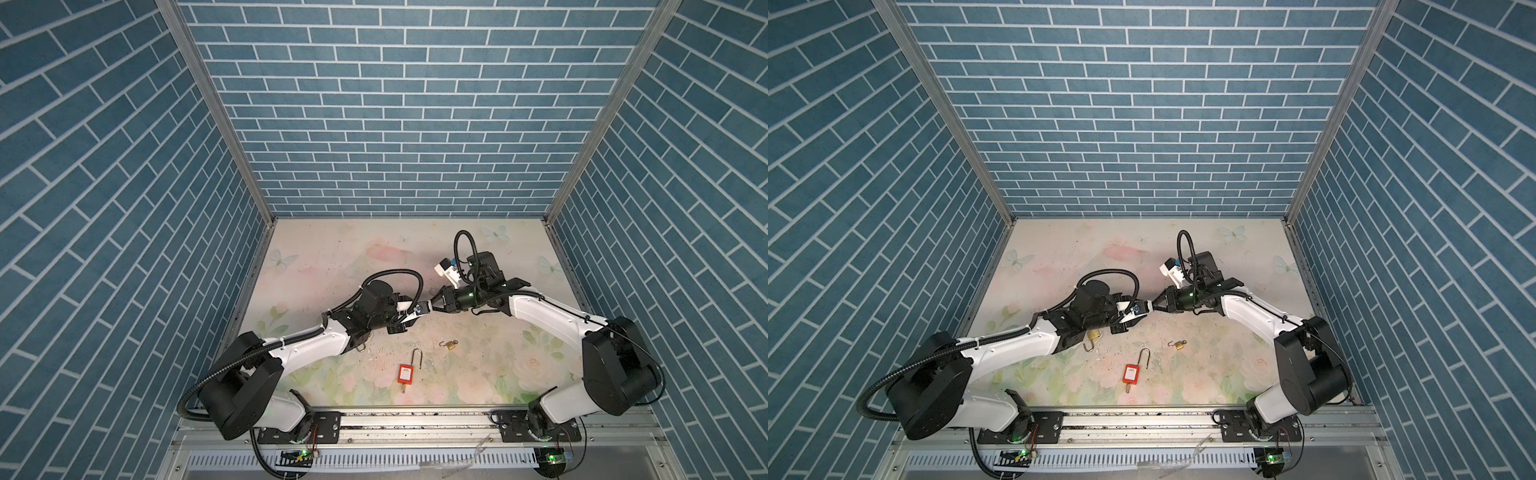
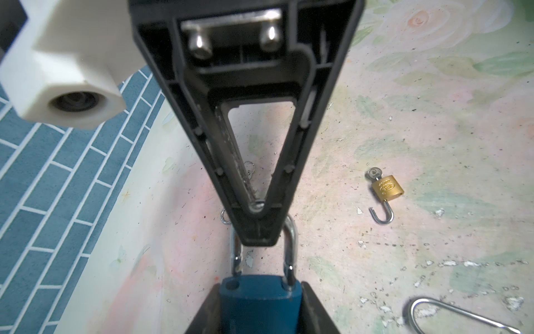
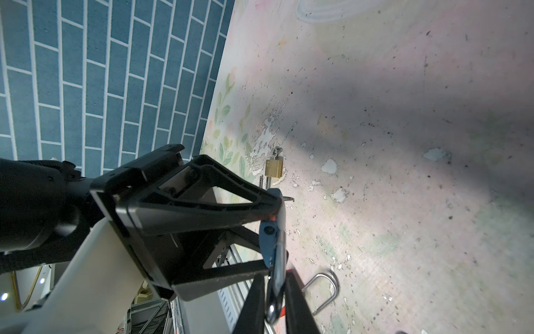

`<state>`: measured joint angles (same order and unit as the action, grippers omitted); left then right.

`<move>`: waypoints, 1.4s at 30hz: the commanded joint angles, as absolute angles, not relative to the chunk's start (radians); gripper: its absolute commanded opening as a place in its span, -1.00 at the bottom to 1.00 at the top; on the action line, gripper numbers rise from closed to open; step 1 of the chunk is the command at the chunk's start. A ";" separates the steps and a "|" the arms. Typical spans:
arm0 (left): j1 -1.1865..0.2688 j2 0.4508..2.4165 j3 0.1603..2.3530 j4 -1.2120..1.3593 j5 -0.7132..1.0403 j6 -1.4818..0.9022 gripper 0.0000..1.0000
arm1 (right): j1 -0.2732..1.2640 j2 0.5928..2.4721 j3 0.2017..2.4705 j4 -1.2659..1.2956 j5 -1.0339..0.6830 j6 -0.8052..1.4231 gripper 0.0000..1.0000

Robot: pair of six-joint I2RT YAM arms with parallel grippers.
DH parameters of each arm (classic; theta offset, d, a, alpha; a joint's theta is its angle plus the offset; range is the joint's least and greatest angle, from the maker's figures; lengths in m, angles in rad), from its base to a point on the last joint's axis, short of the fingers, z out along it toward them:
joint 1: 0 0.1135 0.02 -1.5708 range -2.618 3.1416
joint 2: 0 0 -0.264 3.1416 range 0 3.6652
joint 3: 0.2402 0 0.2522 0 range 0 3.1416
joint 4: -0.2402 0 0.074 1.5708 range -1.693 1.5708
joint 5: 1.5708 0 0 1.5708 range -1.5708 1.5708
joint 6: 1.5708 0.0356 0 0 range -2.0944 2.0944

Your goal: Lock with the key

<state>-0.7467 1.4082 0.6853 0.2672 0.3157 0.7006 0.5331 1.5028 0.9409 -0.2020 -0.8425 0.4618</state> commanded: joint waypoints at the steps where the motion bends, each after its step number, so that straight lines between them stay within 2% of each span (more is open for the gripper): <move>1: -0.748 1.397 0.683 0.313 0.337 0.720 -1.00 | 0.537 1.510 0.969 -0.211 -0.827 0.422 -0.75; 8: -0.748 1.397 0.685 0.326 0.337 0.712 -1.00 | 0.537 1.511 0.966 -0.214 -0.833 0.419 -1.00; 26: -0.746 1.407 0.749 0.397 0.379 0.684 -1.00 | 0.558 1.565 0.934 -0.173 -0.948 0.350 -1.00; 42: -0.773 1.436 0.830 0.654 0.377 0.586 -1.00 | 0.622 1.713 0.923 -0.061 -0.944 0.423 -1.00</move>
